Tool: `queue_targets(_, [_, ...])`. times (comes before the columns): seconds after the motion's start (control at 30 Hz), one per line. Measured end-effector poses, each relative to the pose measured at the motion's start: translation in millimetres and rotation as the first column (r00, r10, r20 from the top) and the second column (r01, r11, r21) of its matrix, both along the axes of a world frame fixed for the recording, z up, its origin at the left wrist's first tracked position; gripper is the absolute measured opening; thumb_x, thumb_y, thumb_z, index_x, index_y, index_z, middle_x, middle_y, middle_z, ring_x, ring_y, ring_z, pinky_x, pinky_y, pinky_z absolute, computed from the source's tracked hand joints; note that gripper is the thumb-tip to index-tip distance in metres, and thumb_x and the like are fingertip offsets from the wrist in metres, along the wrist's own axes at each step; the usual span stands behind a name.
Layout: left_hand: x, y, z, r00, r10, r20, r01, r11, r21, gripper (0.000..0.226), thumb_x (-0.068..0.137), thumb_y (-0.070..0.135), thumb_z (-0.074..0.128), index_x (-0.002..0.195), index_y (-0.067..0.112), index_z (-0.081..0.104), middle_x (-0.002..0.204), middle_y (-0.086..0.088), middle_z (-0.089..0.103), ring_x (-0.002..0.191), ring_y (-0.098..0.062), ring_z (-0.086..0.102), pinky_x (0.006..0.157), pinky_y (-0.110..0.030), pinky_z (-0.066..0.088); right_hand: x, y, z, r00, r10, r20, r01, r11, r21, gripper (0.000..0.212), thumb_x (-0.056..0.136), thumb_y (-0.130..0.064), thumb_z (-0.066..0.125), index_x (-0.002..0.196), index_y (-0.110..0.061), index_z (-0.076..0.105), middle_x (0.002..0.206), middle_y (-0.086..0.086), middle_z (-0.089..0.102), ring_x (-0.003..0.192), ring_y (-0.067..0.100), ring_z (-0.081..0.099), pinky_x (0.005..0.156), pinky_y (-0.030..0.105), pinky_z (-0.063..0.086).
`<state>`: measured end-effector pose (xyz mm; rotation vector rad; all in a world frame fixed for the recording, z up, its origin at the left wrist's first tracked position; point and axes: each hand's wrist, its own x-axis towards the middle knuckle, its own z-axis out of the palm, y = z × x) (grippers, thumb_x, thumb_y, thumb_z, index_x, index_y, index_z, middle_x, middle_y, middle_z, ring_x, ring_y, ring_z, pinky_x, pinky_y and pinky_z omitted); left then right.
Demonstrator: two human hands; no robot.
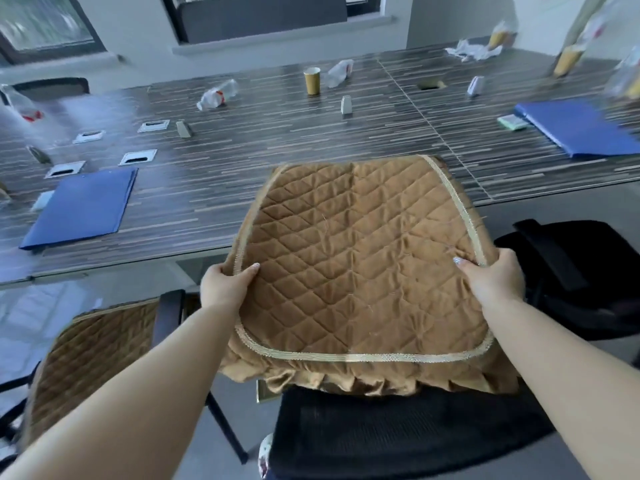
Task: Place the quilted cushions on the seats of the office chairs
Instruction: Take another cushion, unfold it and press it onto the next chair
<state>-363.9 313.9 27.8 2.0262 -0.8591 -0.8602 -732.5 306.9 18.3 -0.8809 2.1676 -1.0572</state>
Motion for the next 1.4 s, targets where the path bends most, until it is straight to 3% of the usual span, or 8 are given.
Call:
queue_targets(0.2, [-121,46,13,0.999,0.014,-0.049,-0.015,1.000,-0.021,0.048,0.073,0.037,0.078,0.111,0.009,0.066,0.102,-0.006,0.070,0.092,-0.025,0.067,0.084,-0.035,0.054,-117,53,22,1.000,-0.030,-0.004,0.029,0.999,-0.029,0.043,0.075,-0.027,0.077,0.108,-0.009,0.056,0.104,0.010,0.066,0.092,0.031,0.061,0.073,0.031,0.041])
queue_targets(0.53, [-246,46,13,0.999,-0.008,0.052,0.012,0.996,-0.084,0.050,0.074,0.040,0.075,0.110,0.007,0.063,0.101,-0.008,0.067,0.094,-0.029,0.065,0.086,-0.043,0.054,-242,70,18,0.997,-0.069,0.038,0.070,0.997,-0.017,0.044,0.076,-0.028,0.076,0.111,-0.011,0.054,0.104,0.006,0.064,0.095,0.030,0.061,0.078,0.034,0.045])
queue_targets(0.73, [-309,6,10,0.996,-0.022,0.089,0.033,0.992,-0.126,0.051,0.078,0.040,0.073,0.115,0.008,0.059,0.101,-0.003,0.062,0.094,-0.025,0.060,0.082,-0.036,0.047,-302,44,20,0.995,-0.101,0.016,0.102,0.994,-0.049,0.043,0.079,-0.028,0.075,0.110,-0.010,0.052,0.095,0.001,0.056,0.084,0.024,0.053,0.075,0.032,0.042])
queue_targets(1.0, [-401,-68,-6,0.993,-0.031,0.112,0.047,0.989,-0.143,0.049,0.079,0.042,0.071,0.110,0.006,0.057,0.106,-0.010,0.064,0.098,-0.031,0.060,0.079,-0.037,0.045,-389,-25,14,0.992,-0.120,0.030,0.122,0.991,-0.063,0.039,0.079,-0.025,0.075,0.106,-0.012,0.051,0.094,0.001,0.057,0.085,0.025,0.056,0.077,0.036,0.046])
queue_targets(1.2, [-464,-130,-7,0.994,-0.004,0.111,0.016,0.994,-0.105,0.051,0.078,0.042,0.072,0.112,0.007,0.056,0.112,-0.011,0.064,0.104,-0.033,0.059,0.086,-0.039,0.046,-448,-89,19,0.991,-0.136,0.002,0.136,0.990,-0.037,0.043,0.077,-0.025,0.076,0.109,-0.010,0.053,0.098,0.003,0.062,0.095,0.030,0.061,0.084,0.042,0.051])
queue_targets(1.4, [-500,-161,-3,0.989,0.031,0.143,-0.019,0.996,-0.085,0.055,0.079,0.045,0.069,0.119,0.010,0.054,0.116,-0.009,0.063,0.107,-0.033,0.059,0.094,-0.049,0.047,-486,-137,25,0.998,-0.066,0.013,0.067,0.996,-0.052,0.036,0.082,-0.024,0.071,0.109,-0.010,0.051,0.095,0.001,0.060,0.087,0.028,0.059,0.075,0.037,0.046])
